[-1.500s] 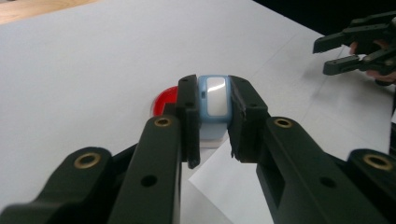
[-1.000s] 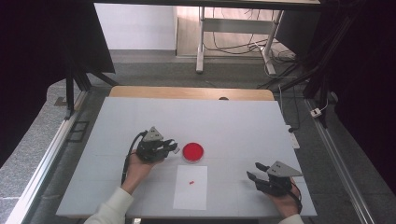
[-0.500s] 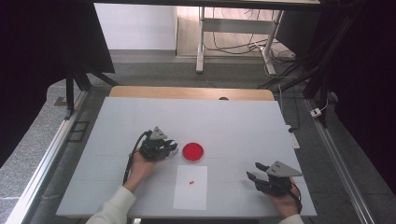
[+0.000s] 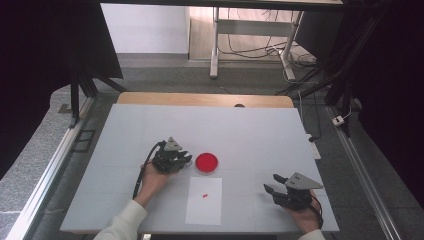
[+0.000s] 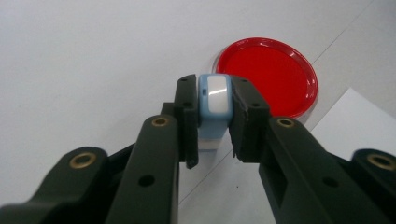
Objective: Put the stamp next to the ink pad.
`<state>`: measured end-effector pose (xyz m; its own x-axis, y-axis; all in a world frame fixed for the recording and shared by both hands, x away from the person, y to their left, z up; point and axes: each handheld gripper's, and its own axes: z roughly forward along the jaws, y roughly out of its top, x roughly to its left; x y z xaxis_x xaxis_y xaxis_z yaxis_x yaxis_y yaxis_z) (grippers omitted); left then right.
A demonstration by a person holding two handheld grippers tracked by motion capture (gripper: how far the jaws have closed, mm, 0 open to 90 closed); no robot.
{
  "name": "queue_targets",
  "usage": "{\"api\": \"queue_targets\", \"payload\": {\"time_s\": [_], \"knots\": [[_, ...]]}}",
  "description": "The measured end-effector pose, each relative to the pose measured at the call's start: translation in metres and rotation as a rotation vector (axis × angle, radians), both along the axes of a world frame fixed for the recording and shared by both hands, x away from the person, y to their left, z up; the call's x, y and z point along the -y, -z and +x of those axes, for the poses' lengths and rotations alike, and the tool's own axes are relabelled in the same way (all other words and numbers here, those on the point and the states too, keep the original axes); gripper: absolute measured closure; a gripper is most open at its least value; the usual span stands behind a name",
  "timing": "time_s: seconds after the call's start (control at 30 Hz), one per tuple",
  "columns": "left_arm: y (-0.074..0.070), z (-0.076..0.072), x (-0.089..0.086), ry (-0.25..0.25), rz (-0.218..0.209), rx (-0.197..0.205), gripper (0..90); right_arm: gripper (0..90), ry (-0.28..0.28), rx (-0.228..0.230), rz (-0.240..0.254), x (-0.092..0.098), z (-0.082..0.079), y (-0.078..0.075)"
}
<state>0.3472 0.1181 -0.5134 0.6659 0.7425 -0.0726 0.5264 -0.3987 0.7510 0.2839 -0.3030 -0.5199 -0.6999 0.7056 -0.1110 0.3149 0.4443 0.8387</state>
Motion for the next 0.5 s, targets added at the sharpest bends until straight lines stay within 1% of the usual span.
{"api": "queue_targets", "payload": {"time_s": [0.07, 0.13, 0.2, 0.27, 0.4, 0.5], "knots": [[-0.0003, -0.0001, -0.0003, -0.003, -0.003, 0.004, 66.7, 46.0, 0.001, -0.004, 0.0, -0.0002, 0.0001, 0.0002], [-0.001, -0.0004, -0.0006, -0.012, -0.002, 0.008, 59.4, 46.0, 0.0, -0.005, -0.001, -0.0005, 0.0001, 0.0003], [-0.0019, -0.0009, -0.0009, -0.028, -0.009, 0.015, 51.2, 46.0, -0.001, -0.004, -0.001, -0.0006, -0.0002, 0.0002], [-0.0031, -0.0016, -0.0011, -0.044, -0.02, 0.022, 45.0, 46.0, -0.001, -0.004, -0.001, -0.0006, -0.0002, 0.0001], [-0.0063, -0.0041, -0.0033, -0.059, -0.028, 0.036, 36.8, 46.1, 0.002, 0.002, -0.003, -0.0005, -0.0001, -0.0001], [-0.0091, -0.0074, -0.0068, -0.052, -0.04, 0.032, 34.2, 46.0, -0.004, -0.001, -0.002, -0.0009, 0.0001, 0.0001]]}}
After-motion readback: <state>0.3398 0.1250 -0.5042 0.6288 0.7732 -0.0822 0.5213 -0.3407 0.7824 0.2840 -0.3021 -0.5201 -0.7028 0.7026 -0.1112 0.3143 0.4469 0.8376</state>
